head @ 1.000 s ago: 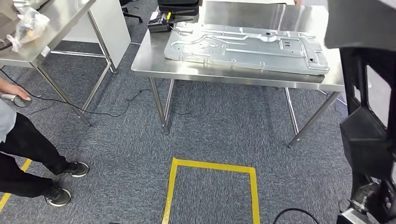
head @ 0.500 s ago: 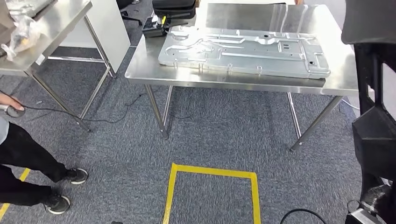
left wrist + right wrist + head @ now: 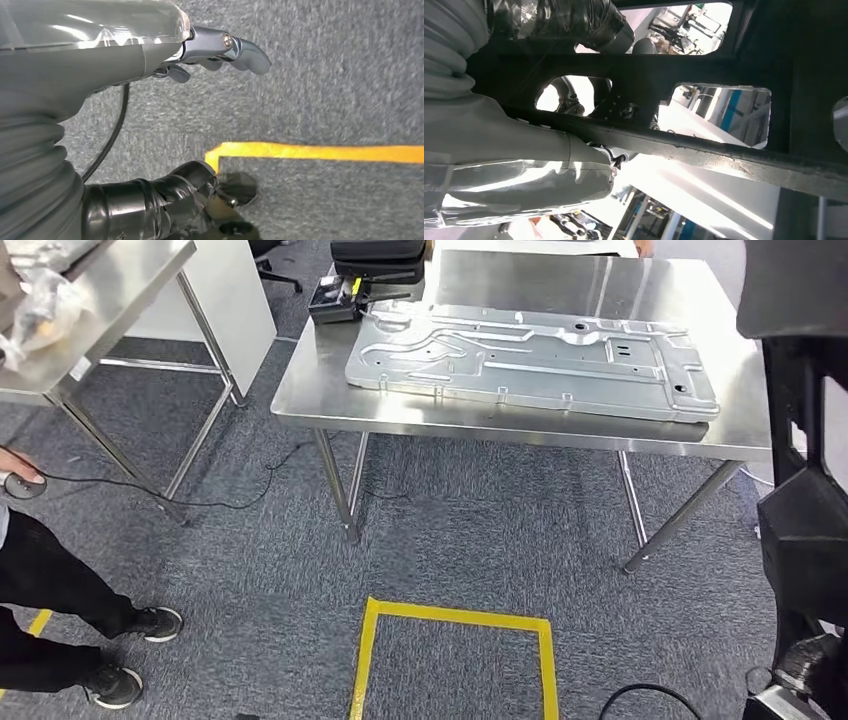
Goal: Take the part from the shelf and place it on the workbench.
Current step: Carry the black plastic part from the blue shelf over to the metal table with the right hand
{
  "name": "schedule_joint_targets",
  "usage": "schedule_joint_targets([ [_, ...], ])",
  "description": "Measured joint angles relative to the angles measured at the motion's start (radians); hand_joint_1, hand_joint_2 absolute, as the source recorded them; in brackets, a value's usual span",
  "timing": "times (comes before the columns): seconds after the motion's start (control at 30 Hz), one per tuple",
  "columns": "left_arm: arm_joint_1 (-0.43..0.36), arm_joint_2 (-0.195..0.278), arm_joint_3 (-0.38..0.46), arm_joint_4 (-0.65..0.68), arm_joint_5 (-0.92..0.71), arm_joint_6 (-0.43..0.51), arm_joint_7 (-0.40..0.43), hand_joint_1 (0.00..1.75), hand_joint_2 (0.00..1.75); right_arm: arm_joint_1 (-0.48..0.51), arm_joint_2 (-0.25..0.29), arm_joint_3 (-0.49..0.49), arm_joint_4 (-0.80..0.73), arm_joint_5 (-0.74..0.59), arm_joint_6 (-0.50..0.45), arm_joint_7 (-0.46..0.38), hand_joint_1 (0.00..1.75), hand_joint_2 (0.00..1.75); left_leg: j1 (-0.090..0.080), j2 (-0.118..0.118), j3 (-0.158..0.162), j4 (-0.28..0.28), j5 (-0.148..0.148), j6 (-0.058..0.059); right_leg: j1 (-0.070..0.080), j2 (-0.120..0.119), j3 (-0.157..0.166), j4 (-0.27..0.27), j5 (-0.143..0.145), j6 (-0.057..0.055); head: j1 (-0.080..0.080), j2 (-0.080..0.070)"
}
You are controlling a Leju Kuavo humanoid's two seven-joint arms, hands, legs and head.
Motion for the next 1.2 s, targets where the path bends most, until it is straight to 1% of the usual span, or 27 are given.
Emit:
schedule_joint_targets([
  [0.03,0.000,0.000,0.000,0.000,0.000,0.000,0.000,0.00,1.75,-0.001,-0.001,-0.001,0.000,-0.001,0.000,0.000,1.75,1.75,0.003,0.001,0.009,-0.009,0.001,0.005,0.001,-0.001,-0.018,0.039,-0.020,0.003,0.000,0.000],
  [0.07,-0.001,0.000,0.000,0.000,0.000,0.000,0.000,0.00,1.75,-0.001,-0.002,-0.002,0.000,-0.001,0.000,0.000,1.75,1.75,0.002,0.002,0.014,-0.012,-0.002,0.008,0.000,-0.001,-0.051,0.098,-0.046,0.005,0.000,0.000],
  [0.13,-0.001,0.000,0.000,0.000,0.000,0.000,0.000,0.00,1.75,-0.001,-0.003,-0.005,0.001,-0.002,0.000,0.002,1.75,1.75,0.001,0.002,0.023,-0.013,-0.011,0.011,-0.001,-0.001,-0.137,0.229,-0.089,0.008,0.000,0.000],
  [0.17,0.000,0.000,0.000,0.000,0.000,0.000,0.000,0.00,1.75,-0.001,-0.003,-0.007,0.002,-0.003,0.000,0.003,1.75,1.75,0.000,0.002,0.030,-0.012,-0.017,0.011,-0.001,-0.001,-0.167,0.262,-0.084,0.010,0.000,0.000],
  [0.2,0.001,0.000,0.000,0.000,-0.001,0.000,0.000,0.00,1.75,-0.001,-0.004,-0.008,0.003,-0.003,0.000,0.004,1.75,1.75,0.000,0.001,0.038,-0.012,-0.024,0.010,-0.001,-0.002,-0.179,0.259,-0.059,0.010,0.000,0.000],
  [0.23,0.002,-0.001,0.000,0.000,-0.001,0.000,0.000,0.00,1.75,-0.001,-0.004,-0.009,0.003,-0.003,0.000,0.004,1.75,1.75,0.000,0.000,0.050,-0.011,-0.033,0.008,-0.001,-0.002,-0.169,0.215,-0.014,0.009,0.000,0.000],
  [0.27,0.002,-0.001,0.000,0.000,-0.001,0.000,0.000,0.00,1.75,-0.001,-0.004,-0.009,0.003,-0.003,0.000,0.005,1.75,1.75,0.000,-0.001,0.061,-0.010,-0.043,0.005,-0.002,-0.002,-0.146,0.144,0.037,0.007,0.000,0.000],
  [0.3,0.002,-0.002,0.000,0.000,-0.001,0.000,0.000,0.00,1.75,-0.001,-0.004,-0.010,0.003,-0.003,0.000,0.005,1.75,1.75,-0.001,-0.001,0.071,-0.010,-0.052,0.001,0.000,-0.003,-0.121,0.082,0.072,0.004,0.000,0.000],
  [0.33,0.002,-0.002,0.000,0.000,-0.001,0.000,0.000,0.00,1.75,-0.001,-0.004,-0.010,0.003,-0.003,0.000,0.006,1.75,1.75,-0.002,-0.002,0.078,-0.008,-0.061,-0.005,0.002,-0.003,-0.100,0.035,0.094,-0.002,0.001,0.000],
  [0.37,0.001,-0.002,0.000,0.000,-0.001,0.000,0.000,0.00,1.75,-0.001,-0.004,-0.011,0.003,-0.003,0.000,0.006,1.75,1.75,-0.003,-0.002,0.082,-0.007,-0.068,-0.011,0.004,-0.002,-0.089,0.012,0.098,-0.007,0.001,0.000],
  [0.47,-0.002,-0.002,0.000,0.000,-0.001,-0.001,0.000,0.00,1.75,-0.001,-0.005,-0.012,0.002,-0.003,0.000,0.006,1.75,1.75,-0.003,-0.001,0.087,-0.010,-0.079,-0.026,0.006,0.001,-0.084,0.006,0.087,-0.024,0.002,0.000],
  [0.53,-0.004,-0.002,0.000,0.000,-0.002,-0.001,0.000,0.00,1.75,-0.001,-0.005,-0.014,0.002,-0.003,0.000,0.006,1.75,1.75,-0.002,0.000,0.077,0.021,-0.099,-0.037,0.003,0.000,-0.075,-0.001,0.083,-0.036,0.002,0.000],
  [0.57,-0.005,-0.002,0.000,0.000,-0.002,-0.001,0.000,0.00,1.75,-0.001,-0.005,-0.014,0.002,-0.003,0.000,0.006,1.75,1.75,0.000,0.000,0.055,0.068,-0.121,-0.042,0.001,-0.001,-0.068,-0.005,0.079,-0.042,0.002,0.000],
  [0.6,-0.005,-0.002,0.000,0.000,-0.002,-0.001,0.000,0.00,1.75,-0.002,-0.005,-0.014,0.002,-0.003,0.000,0.006,1.75,1.75,0.001,0.000,0.017,0.137,-0.149,-0.047,0.001,-0.003,-0.062,-0.006,0.075,-0.046,0.002,0.000],
  [0.67,-0.004,-0.002,0.000,0.000,-0.001,-0.001,0.000,0.00,1.75,-0.002,-0.005,-0.014,0.002,-0.003,0.000,0.006,1.75,1.75,0.003,0.000,-0.075,0.280,-0.190,-0.052,0.001,-0.003,-0.052,-0.006,0.064,-0.050,0.001,0.000],
  [0.7,-0.002,-0.002,0.000,0.000,-0.001,-0.001,0.000,0.00,1.75,-0.002,-0.005,-0.014,0.002,-0.003,0.000,0.006,1.75,1.75,0.003,0.000,-0.108,0.315,-0.182,-0.052,0.002,-0.002,-0.044,-0.006,0.057,-0.050,0.002,0.000],
  [0.73,-0.001,-0.002,0.000,0.000,-0.001,-0.001,0.000,0.00,1.75,-0.001,-0.005,-0.014,0.002,-0.003,0.000,0.006,1.75,1.75,0.003,0.000,-0.122,0.309,-0.151,-0.049,0.002,0.000,-0.034,-0.006,0.050,-0.049,0.001,0.000],
  [0.77,0.000,-0.002,0.000,0.000,-0.001,-0.001,0.000,0.00,1.75,-0.001,-0.005,-0.014,0.002,-0.003,0.000,0.006,1.75,1.75,0.002,0.000,-0.115,0.262,-0.102,-0.044,0.004,0.001,-0.022,-0.006,0.042,-0.049,0.002,0.000],
  [0.8,0.001,-0.002,0.000,0.000,-0.001,-0.001,0.000,0.00,1.75,-0.002,-0.005,-0.014,0.002,-0.003,0.000,0.006,1.75,1.75,-0.001,0.000,-0.095,0.188,-0.045,-0.036,0.005,0.002,-0.009,-0.006,0.033,-0.047,0.002,0.000],
  [0.83,0.001,-0.001,0.000,0.000,-0.001,-0.001,0.000,0.00,1.75,-0.002,-0.005,-0.014,0.002,-0.003,0.000,0.006,1.75,1.75,-0.004,0.000,-0.073,0.124,-0.007,-0.027,0.006,0.002,0.001,-0.008,0.025,-0.045,0.002,0.000],
  [0.87,0.000,-0.001,0.000,0.000,-0.001,-0.001,0.000,0.00,1.75,-0.002,-0.005,-0.014,0.002,-0.003,0.000,0.006,1.75,1.75,-0.008,0.001,-0.051,0.071,0.015,-0.018,0.007,0.003,0.007,-0.009,0.019,-0.041,0.002,0.000],
  [0.9,-0.001,0.000,0.000,0.000,-0.001,-0.001,0.000,0.00,1.75,-0.003,-0.005,-0.014,0.002,-0.003,0.000,0.007,1.75,1.75,-0.011,0.001,-0.039,0.043,0.019,-0.013,0.007,0.003,0.010,-0.011,0.014,-0.036,0.002,0.000],
  [0.97,-0.003,0.000,0.000,0.000,-0.001,-0.001,-0.001,0.00,1.75,-0.004,-0.005,-0.014,0.002,-0.003,0.000,0.009,1.75,1.75,-0.015,0.001,-0.029,0.028,0.009,-0.006,0.005,0.003,0.013,-0.018,0.009,-0.024,0.001,0.000],
  [1.03,-0.002,-0.001,0.000,0.000,-0.002,-0.002,-0.001,0.00,1.75,-0.005,-0.006,-0.015,0.002,-0.003,0.000,0.011,1.75,1.75,-0.008,0.000,-0.018,0.010,0.010,0.000,0.005,0.000,0.018,-0.017,0.003,-0.014,0.001,0.000],
  [1.07,-0.001,-0.002,0.000,0.000,-0.002,-0.002,-0.001,0.00,1.75,-0.006,-0.008,-0.015,0.002,-0.004,0.000,0.012,1.75,1.75,-0.005,0.001,-0.009,-0.001,0.010,0.004,0.006,-0.001,0.011,0.003,-0.009,-0.009,0.001,0.000],
  [1.13,-0.002,-0.002,0.000,0.000,-0.002,-0.002,-0.001,0.00,1.75,-0.007,-0.010,-0.015,0.003,-0.005,0.000,0.013,1.75,1.75,-0.002,0.002,0.006,-0.012,0.006,0.011,0.004,-0.001,-0.045,0.107,-0.054,-0.002,0.001,0.000],
  [1.2,-0.003,-0.002,0.000,0.000,-0.003,-0.002,-0.001,0.00,1.75,-0.007,-0.012,-0.016,0.006,-0.006,0.000,0.014,1.75,1.75,-0.003,0.002,0.016,-0.012,-0.006,0.014,0.001,-0.001,-0.131,0.233,-0.090,0.004,0.001,0.000],
])
